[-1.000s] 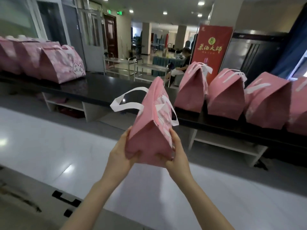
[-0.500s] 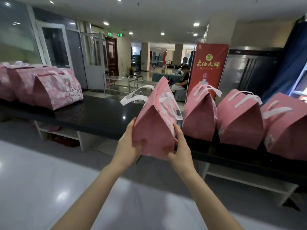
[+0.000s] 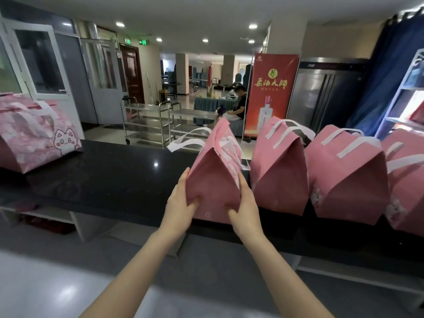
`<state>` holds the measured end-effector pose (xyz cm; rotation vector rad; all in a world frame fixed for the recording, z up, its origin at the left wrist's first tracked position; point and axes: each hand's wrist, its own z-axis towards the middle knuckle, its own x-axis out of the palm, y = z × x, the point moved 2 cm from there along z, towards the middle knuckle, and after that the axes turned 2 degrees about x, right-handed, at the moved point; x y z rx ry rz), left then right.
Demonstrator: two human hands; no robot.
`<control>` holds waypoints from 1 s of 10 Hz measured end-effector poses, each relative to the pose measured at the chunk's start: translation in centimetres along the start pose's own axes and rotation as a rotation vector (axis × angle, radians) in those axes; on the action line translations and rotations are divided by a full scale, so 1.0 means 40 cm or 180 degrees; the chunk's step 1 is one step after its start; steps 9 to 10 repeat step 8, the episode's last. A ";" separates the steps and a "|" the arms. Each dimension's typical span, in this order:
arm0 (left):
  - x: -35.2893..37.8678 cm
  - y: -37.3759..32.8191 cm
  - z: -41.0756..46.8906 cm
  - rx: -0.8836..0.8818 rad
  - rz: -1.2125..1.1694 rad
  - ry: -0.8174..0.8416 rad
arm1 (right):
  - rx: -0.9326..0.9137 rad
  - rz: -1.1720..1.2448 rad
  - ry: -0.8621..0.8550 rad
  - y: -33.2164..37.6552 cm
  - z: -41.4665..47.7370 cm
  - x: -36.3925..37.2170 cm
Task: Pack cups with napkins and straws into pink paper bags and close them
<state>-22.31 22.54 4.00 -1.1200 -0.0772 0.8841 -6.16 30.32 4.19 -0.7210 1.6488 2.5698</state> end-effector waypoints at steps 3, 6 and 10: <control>0.061 0.095 0.187 0.0107 0.0110 0.0026 | 0.0208 -0.0317 -0.0473 -0.026 0.166 0.077; 0.109 0.144 0.270 0.0135 0.0157 -0.0012 | 0.0290 -0.0506 -0.0655 -0.065 0.246 0.093; 0.075 0.128 0.247 0.0089 0.0148 -0.0092 | 0.0209 -0.0335 -0.0694 -0.031 0.184 0.074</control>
